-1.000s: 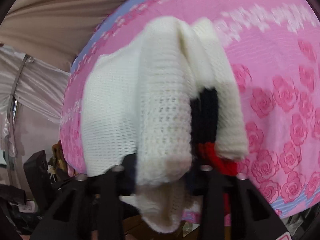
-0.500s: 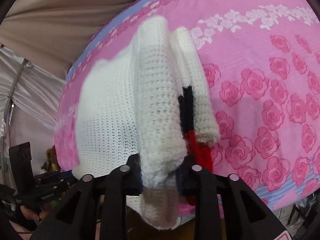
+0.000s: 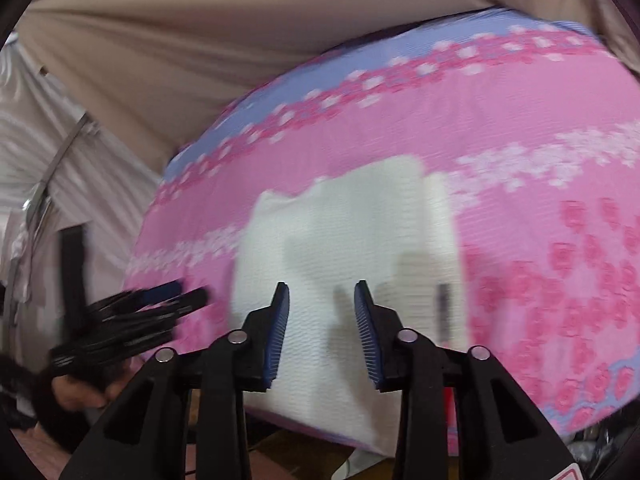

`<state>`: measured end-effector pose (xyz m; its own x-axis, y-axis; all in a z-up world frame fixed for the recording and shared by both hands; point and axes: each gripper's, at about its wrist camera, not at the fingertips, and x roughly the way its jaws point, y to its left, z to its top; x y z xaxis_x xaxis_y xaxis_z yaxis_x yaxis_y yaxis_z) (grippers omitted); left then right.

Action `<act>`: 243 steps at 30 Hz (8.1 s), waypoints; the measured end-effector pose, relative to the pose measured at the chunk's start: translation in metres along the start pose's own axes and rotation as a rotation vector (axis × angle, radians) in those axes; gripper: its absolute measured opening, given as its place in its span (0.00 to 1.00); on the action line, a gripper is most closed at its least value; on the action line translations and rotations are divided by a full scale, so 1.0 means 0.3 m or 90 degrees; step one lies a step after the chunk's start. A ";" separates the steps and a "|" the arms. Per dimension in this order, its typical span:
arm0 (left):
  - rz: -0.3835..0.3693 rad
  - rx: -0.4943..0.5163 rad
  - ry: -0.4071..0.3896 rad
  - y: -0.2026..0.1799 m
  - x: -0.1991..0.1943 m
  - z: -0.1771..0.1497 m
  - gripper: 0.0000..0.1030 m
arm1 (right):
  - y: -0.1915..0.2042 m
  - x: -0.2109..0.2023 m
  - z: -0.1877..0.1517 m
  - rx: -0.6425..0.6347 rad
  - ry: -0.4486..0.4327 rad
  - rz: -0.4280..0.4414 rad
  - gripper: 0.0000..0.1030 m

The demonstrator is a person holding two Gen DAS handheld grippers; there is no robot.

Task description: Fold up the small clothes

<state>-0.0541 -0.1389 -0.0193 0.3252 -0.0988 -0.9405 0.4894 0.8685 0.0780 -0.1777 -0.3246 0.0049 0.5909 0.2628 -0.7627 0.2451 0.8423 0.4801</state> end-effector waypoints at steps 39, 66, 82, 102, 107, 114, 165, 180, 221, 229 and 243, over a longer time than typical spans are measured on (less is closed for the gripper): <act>-0.035 -0.024 -0.010 -0.025 0.082 0.005 0.80 | -0.200 0.255 0.051 0.029 0.049 -0.145 0.16; -0.009 -0.011 -0.022 -0.038 0.041 -0.027 0.79 | -0.113 0.182 -0.139 -0.046 0.109 -0.150 0.00; 0.011 -0.039 -0.035 -0.011 0.192 0.221 0.88 | -0.202 0.385 0.231 -0.040 0.053 -0.160 0.00; -0.034 -0.017 0.027 0.031 0.053 -0.112 0.87 | -0.127 0.062 -0.150 0.026 0.062 -0.086 0.08; -0.043 -0.012 0.030 0.009 0.061 -0.127 0.87 | -0.222 0.088 -0.192 0.033 0.100 -0.132 0.09; -0.030 -0.012 0.022 0.006 0.053 -0.124 0.87 | -0.237 0.134 -0.210 0.034 0.115 -0.149 0.21; -0.218 -0.166 0.070 0.046 0.132 -0.093 0.91 | -0.278 0.123 -0.096 0.055 0.071 -0.119 0.71; -0.343 -0.211 0.076 -0.001 0.223 -0.060 0.83 | -0.315 0.249 -0.079 0.157 0.087 -0.041 0.68; -0.289 -0.062 0.055 0.120 0.115 0.136 0.33 | -0.246 -0.001 -0.112 0.182 0.005 0.057 0.28; -0.341 -0.041 0.051 0.187 0.158 0.124 0.71 | -0.263 0.051 -0.222 0.260 0.029 -0.030 0.72; -0.366 -0.071 0.115 0.171 0.202 0.078 0.88 | -0.164 0.141 -0.194 0.246 0.065 -0.029 0.18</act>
<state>0.0097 -0.1116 -0.0646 -0.1130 -0.4913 -0.8636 0.4546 0.7473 -0.4846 -0.2094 -0.3275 -0.0761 0.4981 0.2903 -0.8171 0.5524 0.6201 0.5571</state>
